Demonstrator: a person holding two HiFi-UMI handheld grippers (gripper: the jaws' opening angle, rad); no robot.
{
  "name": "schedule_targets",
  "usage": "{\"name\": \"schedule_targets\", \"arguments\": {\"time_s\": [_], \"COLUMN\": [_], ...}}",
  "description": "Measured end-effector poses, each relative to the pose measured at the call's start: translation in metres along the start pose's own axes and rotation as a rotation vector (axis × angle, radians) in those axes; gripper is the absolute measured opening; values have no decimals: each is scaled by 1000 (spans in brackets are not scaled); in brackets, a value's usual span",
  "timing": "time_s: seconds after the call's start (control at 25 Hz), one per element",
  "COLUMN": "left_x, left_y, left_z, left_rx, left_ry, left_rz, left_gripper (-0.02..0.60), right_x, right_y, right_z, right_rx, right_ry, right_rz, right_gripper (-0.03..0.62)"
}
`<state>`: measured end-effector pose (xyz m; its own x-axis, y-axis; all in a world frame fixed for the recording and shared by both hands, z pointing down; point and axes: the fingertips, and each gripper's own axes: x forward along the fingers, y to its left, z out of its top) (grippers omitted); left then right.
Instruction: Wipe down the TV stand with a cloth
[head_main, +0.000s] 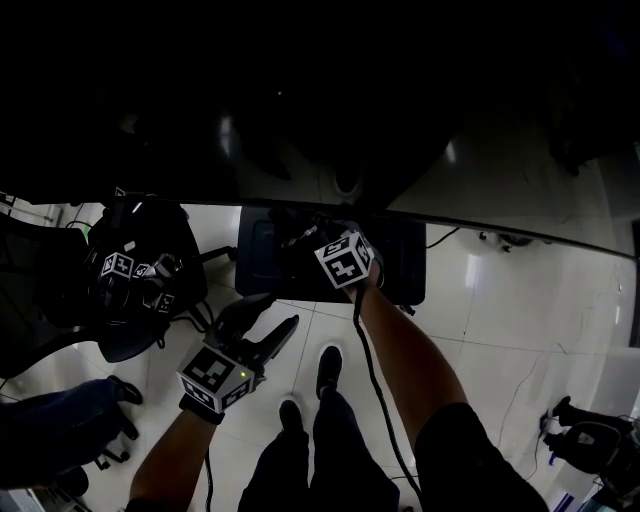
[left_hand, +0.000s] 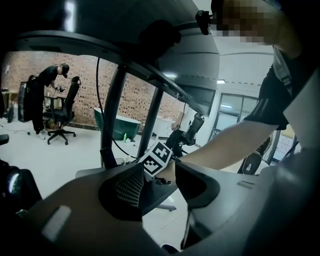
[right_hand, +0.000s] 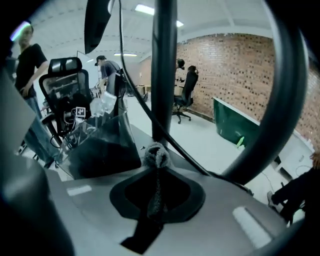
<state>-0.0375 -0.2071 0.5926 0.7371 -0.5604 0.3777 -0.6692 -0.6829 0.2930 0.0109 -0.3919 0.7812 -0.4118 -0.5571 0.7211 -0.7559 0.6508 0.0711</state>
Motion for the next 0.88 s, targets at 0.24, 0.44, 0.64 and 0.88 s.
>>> {"name": "schedule_targets", "arguments": {"time_s": [0.24, 0.44, 0.64, 0.88], "left_x": [10, 17, 23, 22], "left_y": [-2, -9, -20, -26], "left_z": [8, 8, 10, 4], "left_rx": [-2, 9, 15, 27], "left_ry": [-7, -6, -6, 6], "left_rz": [-11, -30, -49, -56], "left_gripper": [218, 218, 218, 218], "right_x": [-3, -33, -74, -103], "right_y": [-14, -64, -128, -156], "right_z": [-18, -54, -103, -130], "right_rx": [-49, 10, 81, 102], "right_ry": [42, 63, 114, 148], "right_rz": [-14, -88, -193, -247], "right_gripper": [28, 28, 27, 28]}}
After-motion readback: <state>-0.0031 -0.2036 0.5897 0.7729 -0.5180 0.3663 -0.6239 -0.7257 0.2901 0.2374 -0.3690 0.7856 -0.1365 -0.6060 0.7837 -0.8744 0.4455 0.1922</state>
